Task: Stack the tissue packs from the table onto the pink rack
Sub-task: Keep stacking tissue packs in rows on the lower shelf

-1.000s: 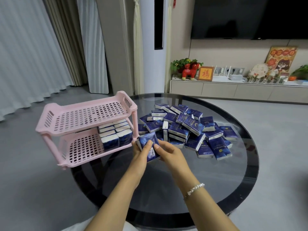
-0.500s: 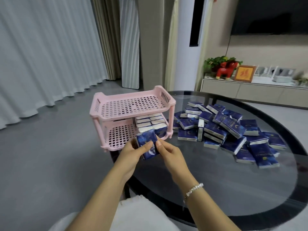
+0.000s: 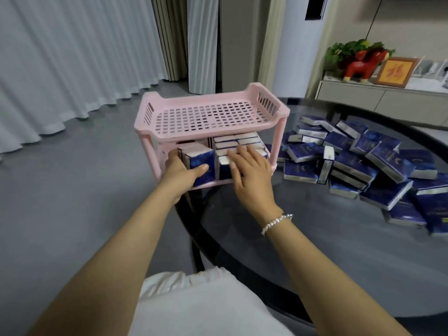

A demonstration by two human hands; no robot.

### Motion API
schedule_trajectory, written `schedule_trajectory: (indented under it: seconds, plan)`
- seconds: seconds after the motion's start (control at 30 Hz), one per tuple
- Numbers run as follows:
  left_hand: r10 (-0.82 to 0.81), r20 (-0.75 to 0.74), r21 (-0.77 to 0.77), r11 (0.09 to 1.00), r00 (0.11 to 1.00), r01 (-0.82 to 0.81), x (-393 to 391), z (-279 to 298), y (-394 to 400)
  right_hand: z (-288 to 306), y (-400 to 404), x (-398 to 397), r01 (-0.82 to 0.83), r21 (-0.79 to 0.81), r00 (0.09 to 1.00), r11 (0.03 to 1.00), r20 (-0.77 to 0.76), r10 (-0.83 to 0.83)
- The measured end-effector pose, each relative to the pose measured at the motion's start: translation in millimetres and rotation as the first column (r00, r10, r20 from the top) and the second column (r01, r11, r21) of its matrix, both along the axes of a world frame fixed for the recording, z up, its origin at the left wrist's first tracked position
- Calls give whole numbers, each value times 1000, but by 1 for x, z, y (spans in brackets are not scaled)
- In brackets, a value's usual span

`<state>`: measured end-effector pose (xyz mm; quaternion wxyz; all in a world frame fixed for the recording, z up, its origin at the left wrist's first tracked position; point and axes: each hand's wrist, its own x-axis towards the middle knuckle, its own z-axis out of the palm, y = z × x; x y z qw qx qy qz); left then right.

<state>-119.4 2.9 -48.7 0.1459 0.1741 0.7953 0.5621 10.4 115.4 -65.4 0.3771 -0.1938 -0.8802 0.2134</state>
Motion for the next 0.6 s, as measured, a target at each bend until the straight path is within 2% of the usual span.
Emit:
schedule_trajectory:
  seconds: [0.07, 0.13, 0.5, 0.6]
  plan:
    - [-1, -20, -57, 998, 1000, 0, -8, -6, 5, -5, 0, -3, 18, 66, 1000, 998, -6, -18]
    - [-18, -45, -89, 996, 999, 14, -13, -8, 9, -8, 1, -5, 23, 66, 999, 998, -33, -21]
    - [-60, -186, -91, 995, 981, 44, -31, -6, 33, -13, 6, -5, -12, 16, 997, 1000, -80, 13]
    - [-59, -170, -100, 994, 984, 43, -34, -7, 38, -14, 5, -6, -14, 13, 996, 1000, -87, 15]
